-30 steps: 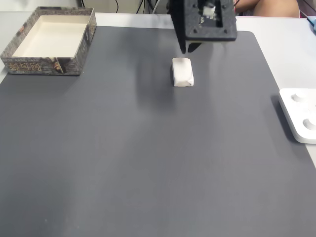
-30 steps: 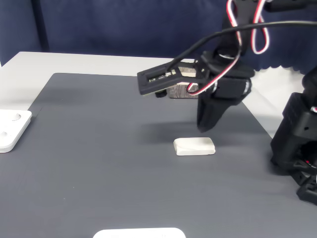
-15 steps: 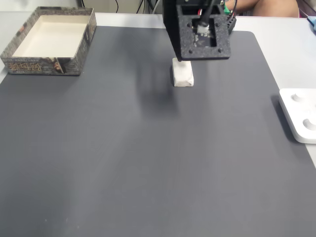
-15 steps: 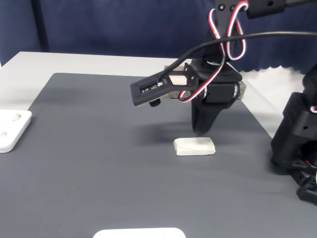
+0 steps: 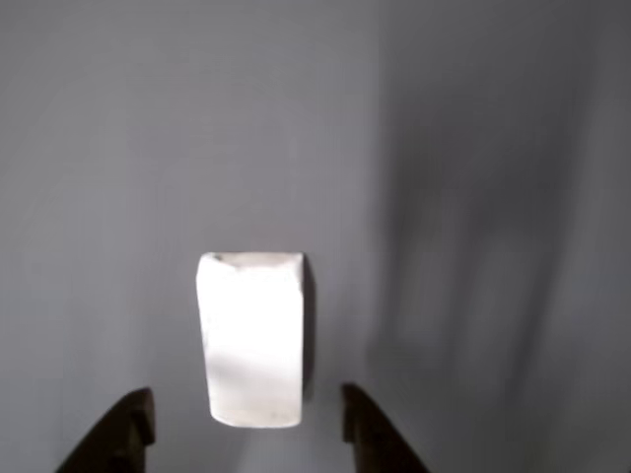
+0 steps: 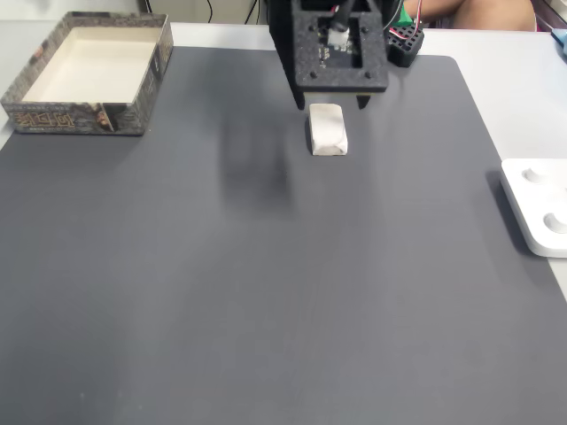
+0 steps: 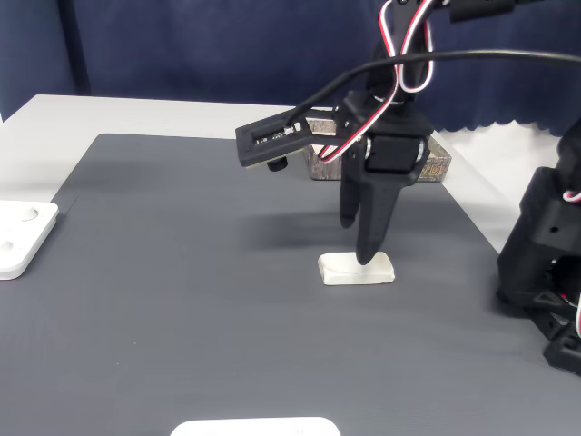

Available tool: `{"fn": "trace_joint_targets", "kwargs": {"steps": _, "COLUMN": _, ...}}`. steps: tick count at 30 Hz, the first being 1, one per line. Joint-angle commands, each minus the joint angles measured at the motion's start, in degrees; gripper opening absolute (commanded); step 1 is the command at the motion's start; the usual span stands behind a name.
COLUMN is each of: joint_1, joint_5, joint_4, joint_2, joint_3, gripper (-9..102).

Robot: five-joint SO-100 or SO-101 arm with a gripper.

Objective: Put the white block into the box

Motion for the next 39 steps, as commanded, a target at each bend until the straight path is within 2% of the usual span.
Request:
{"fn": "trace_joint_targets", "kwargs": {"steps": 1, "joint_1": 1.14, "joint_5": 1.93, "joint_4": -0.97, "joint_2": -0.79, "joint_3": -3.43, "gripper": 25}}
{"fn": "trace_joint_targets", "kwargs": {"steps": 39, "joint_1": -2.2, "joint_5": 5.1, "joint_4": -4.92, "joint_2": -8.53, "joint_3": -1.05, "gripper": 23}}
